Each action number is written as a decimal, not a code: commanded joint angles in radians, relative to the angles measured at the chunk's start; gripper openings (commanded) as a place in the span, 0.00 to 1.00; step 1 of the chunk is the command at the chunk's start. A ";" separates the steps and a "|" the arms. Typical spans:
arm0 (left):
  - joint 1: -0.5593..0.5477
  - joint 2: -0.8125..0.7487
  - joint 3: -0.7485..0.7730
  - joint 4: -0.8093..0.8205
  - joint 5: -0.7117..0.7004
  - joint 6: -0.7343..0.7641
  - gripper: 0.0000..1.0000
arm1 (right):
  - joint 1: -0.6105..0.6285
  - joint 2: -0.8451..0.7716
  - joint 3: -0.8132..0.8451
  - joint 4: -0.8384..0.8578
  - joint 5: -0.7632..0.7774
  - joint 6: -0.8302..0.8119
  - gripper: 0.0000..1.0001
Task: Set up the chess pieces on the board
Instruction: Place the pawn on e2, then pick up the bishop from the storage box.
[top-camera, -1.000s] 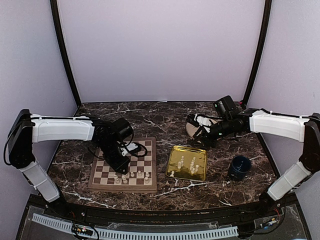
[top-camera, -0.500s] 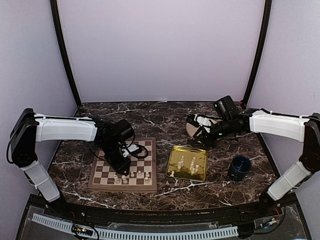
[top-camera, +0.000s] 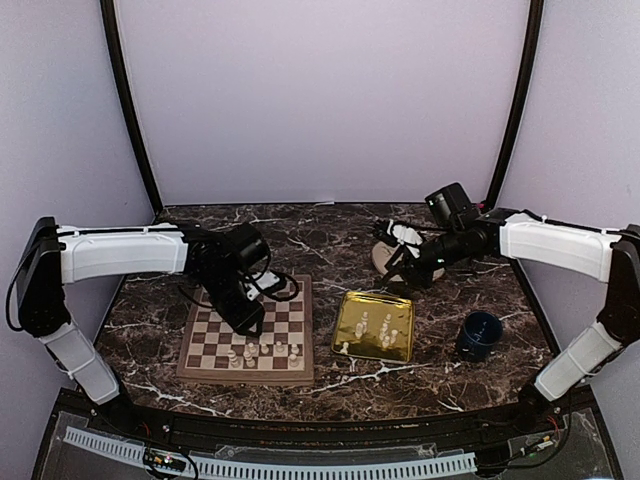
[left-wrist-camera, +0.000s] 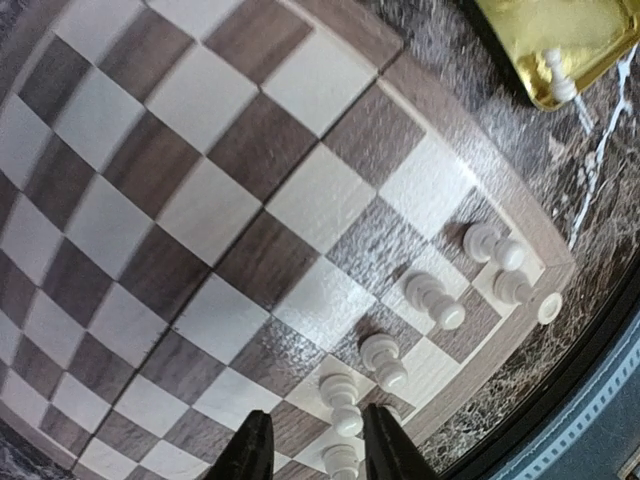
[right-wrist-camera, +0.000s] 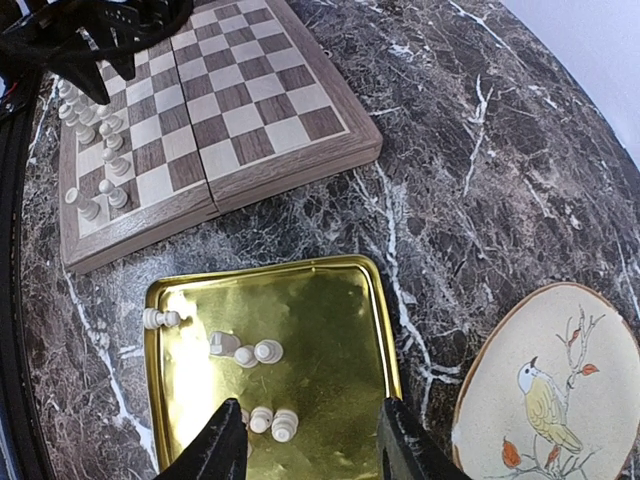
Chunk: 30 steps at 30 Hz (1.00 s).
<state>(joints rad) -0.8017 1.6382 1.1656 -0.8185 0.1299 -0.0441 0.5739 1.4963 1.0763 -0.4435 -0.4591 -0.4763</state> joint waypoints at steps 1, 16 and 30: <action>-0.006 -0.084 0.077 -0.008 -0.088 0.038 0.34 | -0.001 0.012 0.069 -0.063 0.023 -0.019 0.45; 0.158 -0.192 0.027 0.630 -0.021 0.075 0.71 | 0.149 0.287 0.285 -0.264 0.190 -0.053 0.39; 0.248 -0.303 -0.129 0.710 0.008 0.101 0.64 | 0.200 0.447 0.365 -0.311 0.247 -0.018 0.40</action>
<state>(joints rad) -0.5526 1.3727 1.0378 -0.1345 0.1272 0.0380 0.7639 1.9213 1.4029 -0.7231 -0.2306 -0.5137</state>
